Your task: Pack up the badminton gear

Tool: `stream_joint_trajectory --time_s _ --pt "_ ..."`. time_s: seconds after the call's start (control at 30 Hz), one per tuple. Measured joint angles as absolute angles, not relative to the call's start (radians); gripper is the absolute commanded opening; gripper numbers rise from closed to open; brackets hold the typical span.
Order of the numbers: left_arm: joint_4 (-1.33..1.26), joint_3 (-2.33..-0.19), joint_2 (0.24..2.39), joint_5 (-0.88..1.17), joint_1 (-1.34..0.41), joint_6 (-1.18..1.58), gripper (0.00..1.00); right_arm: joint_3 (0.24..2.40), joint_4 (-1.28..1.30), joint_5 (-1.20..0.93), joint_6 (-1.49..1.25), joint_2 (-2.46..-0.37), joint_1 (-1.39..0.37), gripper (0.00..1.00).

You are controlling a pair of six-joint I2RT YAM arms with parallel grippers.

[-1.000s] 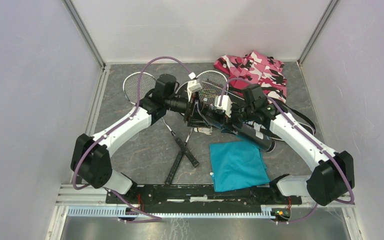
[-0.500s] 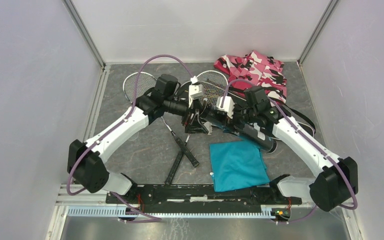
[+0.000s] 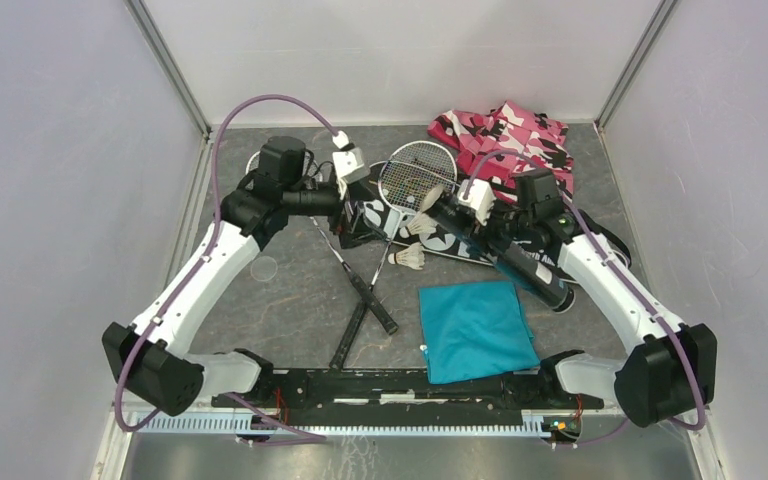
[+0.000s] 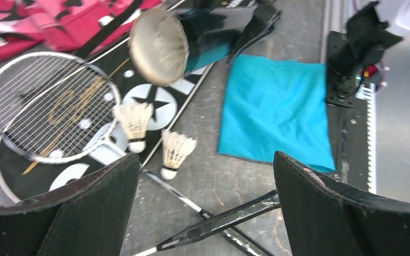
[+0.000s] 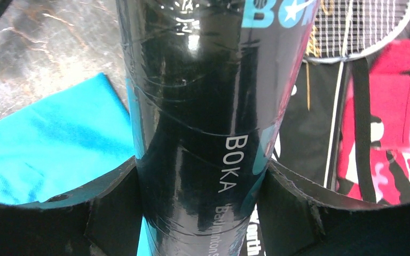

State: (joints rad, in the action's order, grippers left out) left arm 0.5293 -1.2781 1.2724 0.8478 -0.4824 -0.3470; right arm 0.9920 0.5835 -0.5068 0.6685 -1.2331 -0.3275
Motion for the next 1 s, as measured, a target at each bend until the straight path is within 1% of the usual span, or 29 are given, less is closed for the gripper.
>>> stream_joint_trajectory --time_s 0.07,0.2,0.3,0.47,0.53,0.67,0.93,1.0 --pt "0.525 -1.276 1.269 0.824 -0.45 -0.347 0.98 0.992 0.579 -0.49 0.648 -1.233 -0.3 0.31" --pt "0.516 -1.242 1.288 0.798 -0.439 -0.361 0.92 0.992 0.566 -0.437 0.601 -1.233 -0.27 0.31" --pt "0.51 -1.219 1.362 0.788 -0.442 -0.379 0.87 0.992 0.552 -0.381 0.558 -1.235 -0.253 0.31" --pt "0.476 -1.206 1.518 0.737 -0.478 -0.399 0.84 0.992 0.537 -0.318 0.503 -1.251 -0.215 0.31" --pt "0.468 -1.206 1.559 0.705 -0.513 -0.425 0.8 0.992 0.537 -0.296 0.487 -1.257 -0.193 0.31" --pt "0.484 -1.24 1.647 0.64 -0.608 -0.525 0.75 0.992 0.537 -0.275 0.464 -1.26 -0.152 0.31" --pt "0.604 -1.401 1.798 0.538 -0.739 -0.841 0.74 0.988 0.538 -0.278 0.45 -1.267 -0.102 0.31" --pt "0.644 -1.439 1.827 0.506 -0.77 -0.92 0.72 0.984 0.537 -0.282 0.45 -1.271 -0.095 0.31"
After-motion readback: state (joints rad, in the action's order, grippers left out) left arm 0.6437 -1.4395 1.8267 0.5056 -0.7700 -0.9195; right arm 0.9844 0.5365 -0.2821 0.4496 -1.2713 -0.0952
